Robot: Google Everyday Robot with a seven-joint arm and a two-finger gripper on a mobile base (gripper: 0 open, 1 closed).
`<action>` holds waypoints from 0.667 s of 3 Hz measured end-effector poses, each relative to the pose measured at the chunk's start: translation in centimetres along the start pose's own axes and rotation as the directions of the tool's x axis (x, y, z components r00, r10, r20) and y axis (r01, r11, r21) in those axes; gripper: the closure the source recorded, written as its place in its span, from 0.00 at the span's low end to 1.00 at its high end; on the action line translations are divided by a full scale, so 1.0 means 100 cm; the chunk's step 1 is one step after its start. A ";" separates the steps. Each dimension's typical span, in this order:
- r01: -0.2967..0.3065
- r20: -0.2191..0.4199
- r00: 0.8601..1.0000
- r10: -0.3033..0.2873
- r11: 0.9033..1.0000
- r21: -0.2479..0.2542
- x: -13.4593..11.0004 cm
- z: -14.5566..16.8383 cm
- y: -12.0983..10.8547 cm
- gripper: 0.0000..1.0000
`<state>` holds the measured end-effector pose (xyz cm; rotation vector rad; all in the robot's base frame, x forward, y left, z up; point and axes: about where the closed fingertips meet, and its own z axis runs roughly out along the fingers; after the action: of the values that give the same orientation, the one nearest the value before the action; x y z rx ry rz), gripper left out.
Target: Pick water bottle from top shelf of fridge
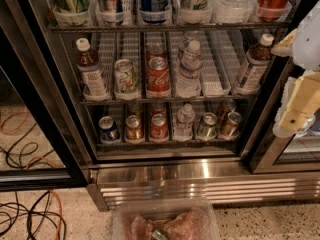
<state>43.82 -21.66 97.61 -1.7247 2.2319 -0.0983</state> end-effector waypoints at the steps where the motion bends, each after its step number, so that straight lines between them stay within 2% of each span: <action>1: 0.000 0.000 1.000 0.000 1.000 0.000 0.000 0.000 0.000 0.00; 2: -0.011 -0.017 1.000 0.012 0.999 0.034 -0.002 -0.002 0.000 0.00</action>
Offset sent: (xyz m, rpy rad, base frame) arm -0.0019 0.0014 -0.0015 -0.0313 -0.0243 -0.0223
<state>43.77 -21.53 97.79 -1.6993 2.2391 -0.1477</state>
